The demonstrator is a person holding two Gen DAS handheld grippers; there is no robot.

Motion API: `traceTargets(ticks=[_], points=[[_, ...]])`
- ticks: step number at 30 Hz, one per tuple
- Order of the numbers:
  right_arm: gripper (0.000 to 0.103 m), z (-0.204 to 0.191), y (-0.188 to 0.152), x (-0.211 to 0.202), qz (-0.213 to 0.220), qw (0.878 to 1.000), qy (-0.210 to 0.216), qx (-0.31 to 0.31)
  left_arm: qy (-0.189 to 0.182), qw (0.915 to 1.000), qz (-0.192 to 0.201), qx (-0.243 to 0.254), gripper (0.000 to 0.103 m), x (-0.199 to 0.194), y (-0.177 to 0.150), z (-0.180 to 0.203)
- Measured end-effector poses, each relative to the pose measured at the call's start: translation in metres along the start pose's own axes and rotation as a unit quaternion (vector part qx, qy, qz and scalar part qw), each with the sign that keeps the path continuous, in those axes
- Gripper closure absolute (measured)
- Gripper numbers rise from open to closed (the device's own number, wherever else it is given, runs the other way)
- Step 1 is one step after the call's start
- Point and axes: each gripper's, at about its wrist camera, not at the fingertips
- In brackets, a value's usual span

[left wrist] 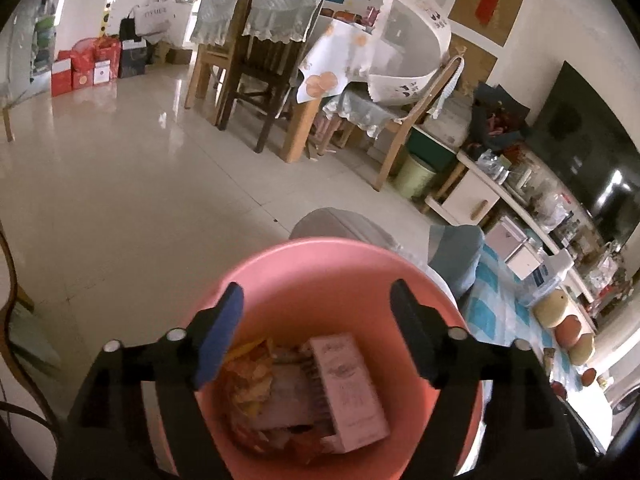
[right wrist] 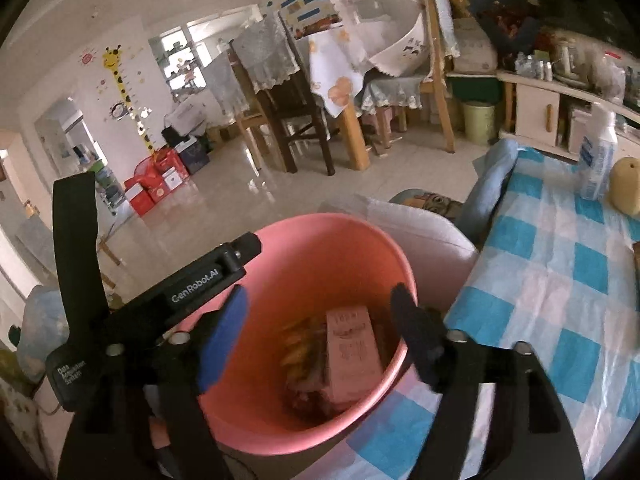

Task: Collect trash
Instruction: 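Open both grippers over the pink bucket to drop the snack bag and carton, then move both open grippers back over the table toward the coffee stick and red packet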

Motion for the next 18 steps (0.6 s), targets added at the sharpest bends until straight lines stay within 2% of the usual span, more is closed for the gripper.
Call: traceTargets(ticks=[3, 8, 18], points=[[0.013, 0.005, 0.000, -0.011, 0.017, 1.000, -0.016, 0.007, 0.000, 1.0000, 0.005, 0.005, 0.019, -0.001, 0.002, 0.004], [0.012, 0.016, -0.003, -0.023, 0.033, 0.999, -0.038, 0.014, 0.000, 0.9996, 0.012, 0.025, 0.015, -0.004, 0.001, 0.015], [0.012, 0.058, -0.021, -0.053, 0.042, 0.994, -0.082, 0.056, -0.040, 0.9954, 0.035, 0.079, 0.015, -0.013, -0.001, 0.048]])
Point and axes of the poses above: each gripper's, at about its wrist camera, not at the fingertips, and x roughly the way its jaws point, z to its right, y to its top, and after that the axes turned 11 degrees about x, right-handed
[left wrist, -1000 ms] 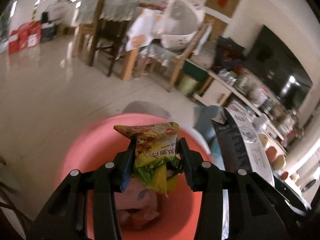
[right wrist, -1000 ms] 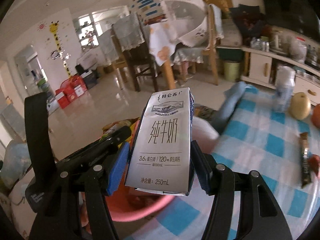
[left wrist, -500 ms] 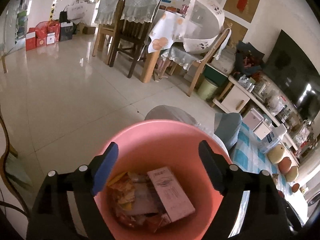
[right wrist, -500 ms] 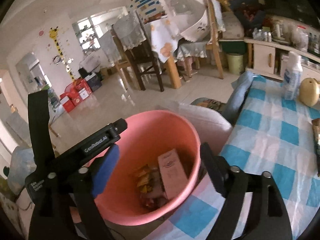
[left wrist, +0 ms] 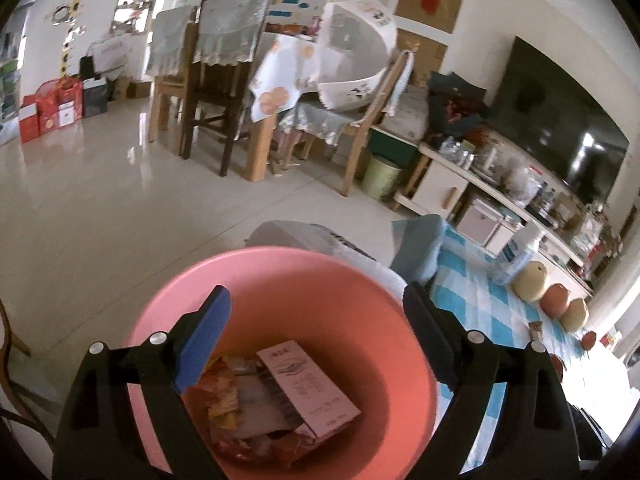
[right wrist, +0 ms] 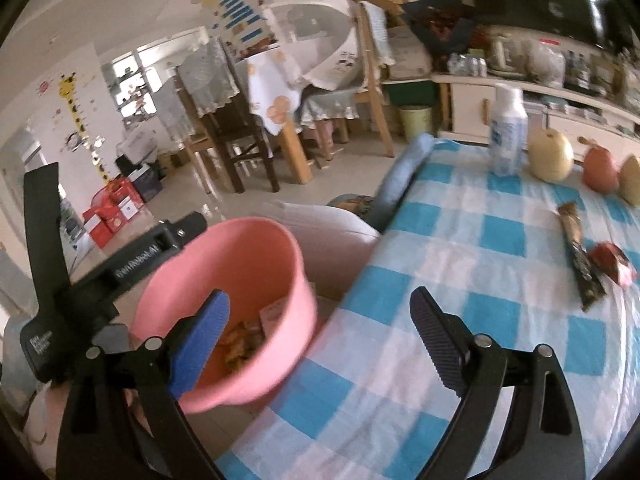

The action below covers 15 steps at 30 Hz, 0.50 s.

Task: Collect trash
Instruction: 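Move both open grippers back over the table toward the coffee stick and red packet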

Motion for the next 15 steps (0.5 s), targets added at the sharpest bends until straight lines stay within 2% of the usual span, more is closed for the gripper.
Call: traceTargets(ticks=[8, 15], points=[[0.012, 0.047, -0.001, -0.039, 0.016, 0.999, -0.030, 0.039, -0.011, 0.9989, 0.013, 0.043, 0.015, -0.008, 0.000, 0.037], [0.008, 0.085, 0.005, -0.082, 0.036, 0.996, -0.054, 0.064, -0.024, 0.9937, 0.037, 0.103, 0.015, -0.027, 0.001, 0.091]])
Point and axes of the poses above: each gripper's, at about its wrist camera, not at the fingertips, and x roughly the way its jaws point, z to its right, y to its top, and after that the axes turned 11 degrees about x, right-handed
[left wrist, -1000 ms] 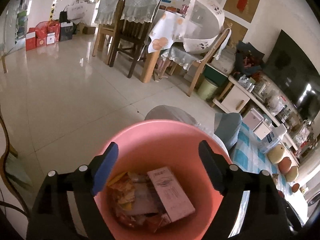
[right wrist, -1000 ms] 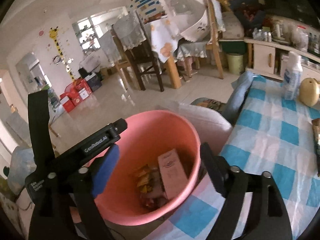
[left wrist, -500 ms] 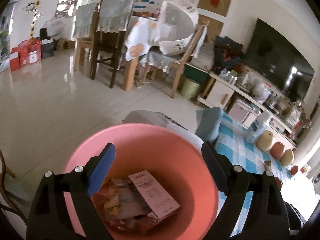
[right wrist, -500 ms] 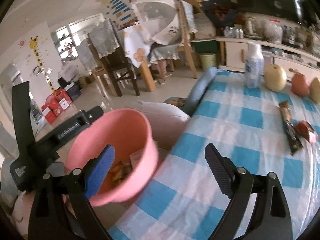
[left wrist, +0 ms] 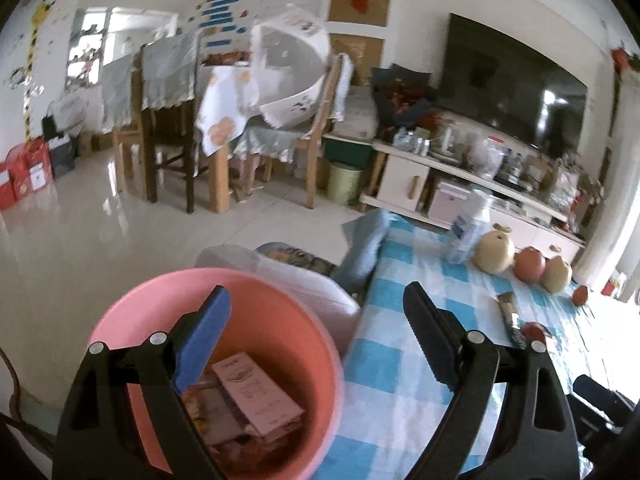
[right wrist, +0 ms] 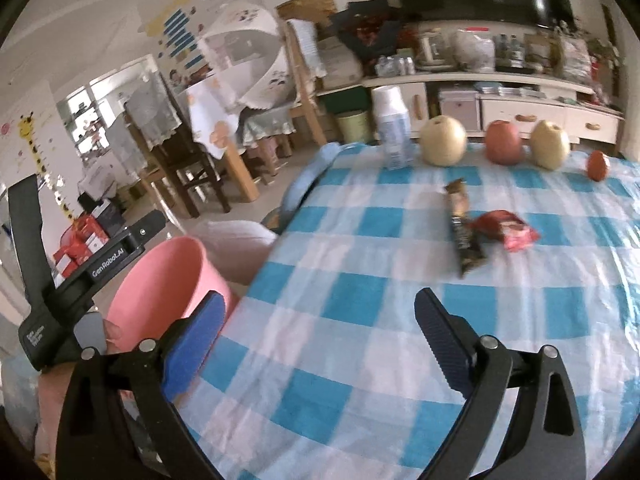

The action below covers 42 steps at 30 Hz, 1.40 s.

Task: Collect trash
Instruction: 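Move both open grippers back over the table toward the coffee stick and red packet, then grasp the black Coffeemix stick with the left gripper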

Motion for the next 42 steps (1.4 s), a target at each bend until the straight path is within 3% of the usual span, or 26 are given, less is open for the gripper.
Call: traceTargets(ticks=[11, 21, 31, 39, 42], points=[[0.008, 0.048, 0.009, -0.049, 0.038, 0.999, -0.021, -0.007, -0.024, 0.9984, 0.003, 0.050, 0.014, -0.013, 0.005, 0.070], [0.008, 0.103, 0.020, -0.059, 0.027, 0.999, -0.027, 0.033, -0.055, 0.9937, -0.015, 0.097, 0.014, -0.010, 0.001, 0.131], [0.008, 0.177, 0.041, -0.040, -0.021, 0.995, -0.042, 0.083, -0.102, 0.9835, -0.041, 0.144, 0.014, 0.006, -0.007, 0.191], [0.008, 0.199, 0.058, -0.016, -0.029, 0.996, -0.056, 0.060, -0.135, 0.9751, -0.075, 0.159, 0.014, 0.046, -0.006, 0.224], [0.008, 0.207, 0.066, -0.008, -0.026, 0.997, -0.042, 0.061, -0.146, 0.9718, -0.095, 0.159, 0.014, 0.064, -0.011, 0.234]])
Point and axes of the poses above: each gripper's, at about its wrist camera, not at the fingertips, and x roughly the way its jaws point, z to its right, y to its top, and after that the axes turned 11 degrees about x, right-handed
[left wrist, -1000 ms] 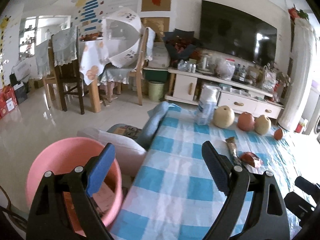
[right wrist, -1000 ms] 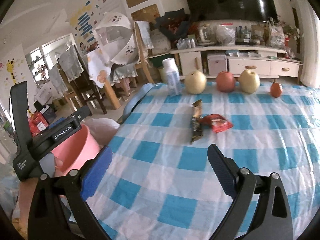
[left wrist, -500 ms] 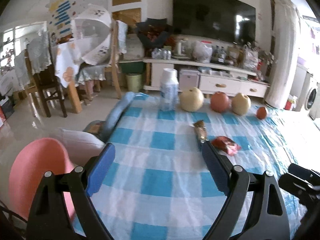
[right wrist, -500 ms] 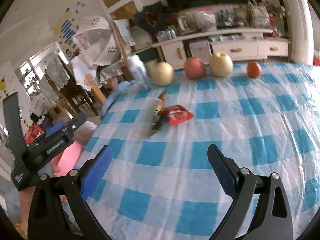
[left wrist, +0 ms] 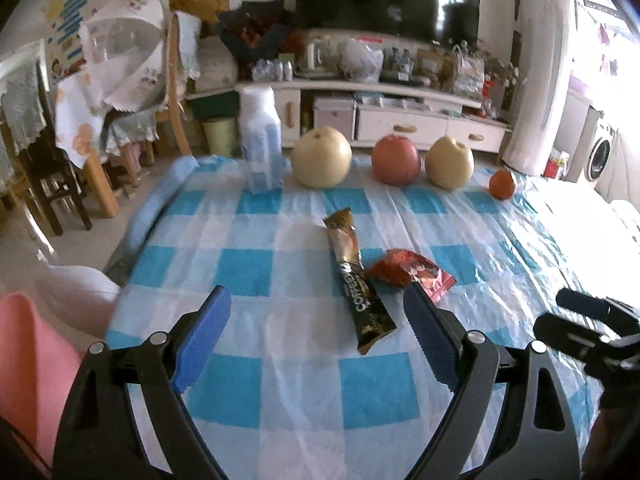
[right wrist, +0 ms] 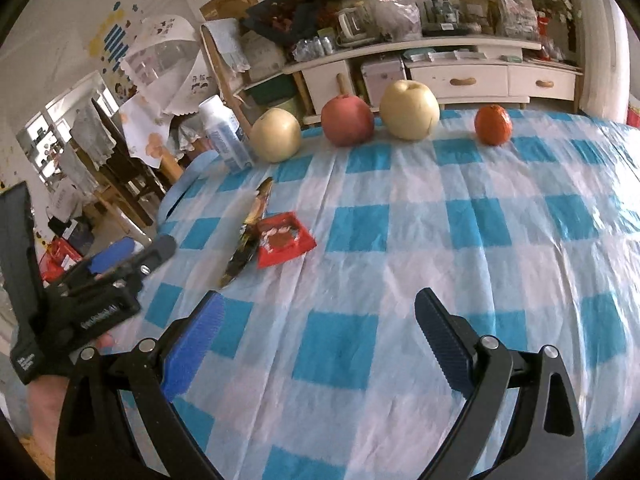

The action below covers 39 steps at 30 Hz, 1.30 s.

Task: Collect trash
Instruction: 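Grasp the black Coffeemix stick with the left gripper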

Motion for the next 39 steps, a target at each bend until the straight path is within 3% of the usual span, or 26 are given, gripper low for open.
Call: traceTargets(ticks=[8, 10, 13, 25, 33, 35, 39], points=[[0.008, 0.007, 0.020, 0.032, -0.013, 0.997, 0.058, 0.039, -0.022, 0.9987, -0.046, -0.004, 0.030, 0.047, 0.002, 0.009], [0.009, 0.001, 0.021, 0.037, -0.012, 0.998, 0.058, 0.030, -0.020, 0.9985, -0.052, -0.003, 0.033, 0.054, 0.002, 0.009], [0.018, -0.007, 0.024, 0.049, -0.016, 0.998, 0.058, 0.013, -0.027, 0.9977, -0.062, -0.005, 0.034, 0.064, 0.002, 0.008], [0.021, -0.017, 0.028, 0.085, -0.036, 0.998, 0.041, -0.016, -0.026, 0.9962, -0.080, 0.022, 0.036, 0.089, 0.011, 0.022], [0.021, -0.019, 0.030, 0.103, -0.049, 0.997, 0.053, -0.016, -0.018, 0.9966, -0.077, 0.024, 0.058, 0.090, 0.013, 0.021], [0.021, -0.020, 0.029, 0.105, -0.053, 0.997, 0.060, -0.017, -0.021, 0.9966, -0.075, 0.028, 0.070, 0.089, 0.013, 0.022], [0.021, -0.017, 0.031, 0.107, -0.065, 0.995, 0.078, -0.003, -0.029, 0.9968, -0.072, 0.021, 0.074, 0.088, 0.012, 0.021]])
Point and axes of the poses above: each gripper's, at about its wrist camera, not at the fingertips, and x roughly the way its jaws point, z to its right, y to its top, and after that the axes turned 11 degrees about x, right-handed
